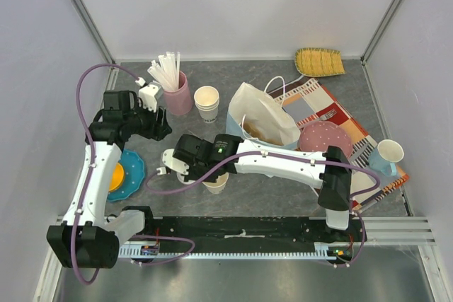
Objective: Pack the takeout coffee
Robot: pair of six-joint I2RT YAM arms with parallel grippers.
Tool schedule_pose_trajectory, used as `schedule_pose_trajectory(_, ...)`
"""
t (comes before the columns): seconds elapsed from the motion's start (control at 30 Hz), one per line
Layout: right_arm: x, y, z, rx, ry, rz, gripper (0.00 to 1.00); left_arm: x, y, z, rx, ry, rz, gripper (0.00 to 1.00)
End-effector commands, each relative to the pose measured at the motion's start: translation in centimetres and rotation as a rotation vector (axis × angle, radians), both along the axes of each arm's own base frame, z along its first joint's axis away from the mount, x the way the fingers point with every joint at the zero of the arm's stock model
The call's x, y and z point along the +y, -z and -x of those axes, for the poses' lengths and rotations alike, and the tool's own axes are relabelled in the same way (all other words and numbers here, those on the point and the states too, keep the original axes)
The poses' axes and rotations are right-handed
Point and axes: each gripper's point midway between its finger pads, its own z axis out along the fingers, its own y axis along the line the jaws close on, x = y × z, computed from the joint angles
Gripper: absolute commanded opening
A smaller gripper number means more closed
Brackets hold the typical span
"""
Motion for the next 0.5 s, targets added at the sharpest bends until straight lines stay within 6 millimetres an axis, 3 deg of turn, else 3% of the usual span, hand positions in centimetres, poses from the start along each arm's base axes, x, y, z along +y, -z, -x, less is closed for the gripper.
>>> schedule_pose_trajectory(0.0,-1.0,-0.4,0.6,0.016,0.026,0.01,0.0,-0.5,-0.8,-0.5,-0.017,0.014,0.029,0.59)
schedule_pose_trajectory(0.23,-1.1,1.2,1.2,0.059,0.033,0.036,0.0,-0.5,-0.8,-0.7,-0.013,0.017,0.033,0.58)
schedule_pose_trajectory(0.47,-1.2,1.2,1.2,0.063,0.032,0.043,0.0,0.3,-0.9,-1.0,-0.016,-0.011,0.032,0.58)
